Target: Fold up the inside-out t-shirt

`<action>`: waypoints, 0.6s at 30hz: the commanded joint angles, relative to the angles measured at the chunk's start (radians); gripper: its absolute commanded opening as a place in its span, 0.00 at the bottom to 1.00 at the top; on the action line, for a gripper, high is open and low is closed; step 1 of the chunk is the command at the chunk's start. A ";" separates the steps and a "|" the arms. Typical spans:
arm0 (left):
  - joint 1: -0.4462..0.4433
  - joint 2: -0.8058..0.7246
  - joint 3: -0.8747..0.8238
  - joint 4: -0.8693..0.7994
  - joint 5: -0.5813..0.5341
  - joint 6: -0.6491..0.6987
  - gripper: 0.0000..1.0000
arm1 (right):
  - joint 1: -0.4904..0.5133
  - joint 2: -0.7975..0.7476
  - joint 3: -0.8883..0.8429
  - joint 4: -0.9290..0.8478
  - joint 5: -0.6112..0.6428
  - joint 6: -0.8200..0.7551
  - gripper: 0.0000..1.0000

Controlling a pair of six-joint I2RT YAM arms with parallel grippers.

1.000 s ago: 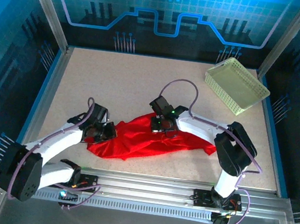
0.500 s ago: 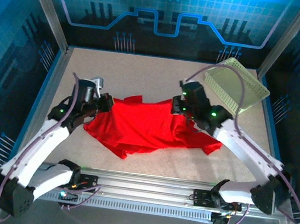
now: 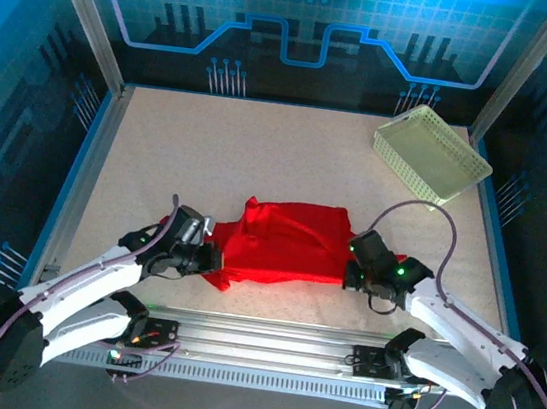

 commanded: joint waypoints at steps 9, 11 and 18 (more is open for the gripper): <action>0.001 0.091 0.350 -0.227 -0.272 0.071 0.56 | -0.014 0.094 0.177 -0.121 0.132 0.027 0.47; 0.001 0.180 0.450 -0.227 -0.300 0.112 0.60 | -0.014 0.100 0.214 -0.127 0.168 0.002 0.51; -0.074 0.593 0.803 -0.279 -0.356 0.179 0.61 | -0.014 0.116 0.257 -0.049 0.155 -0.041 0.58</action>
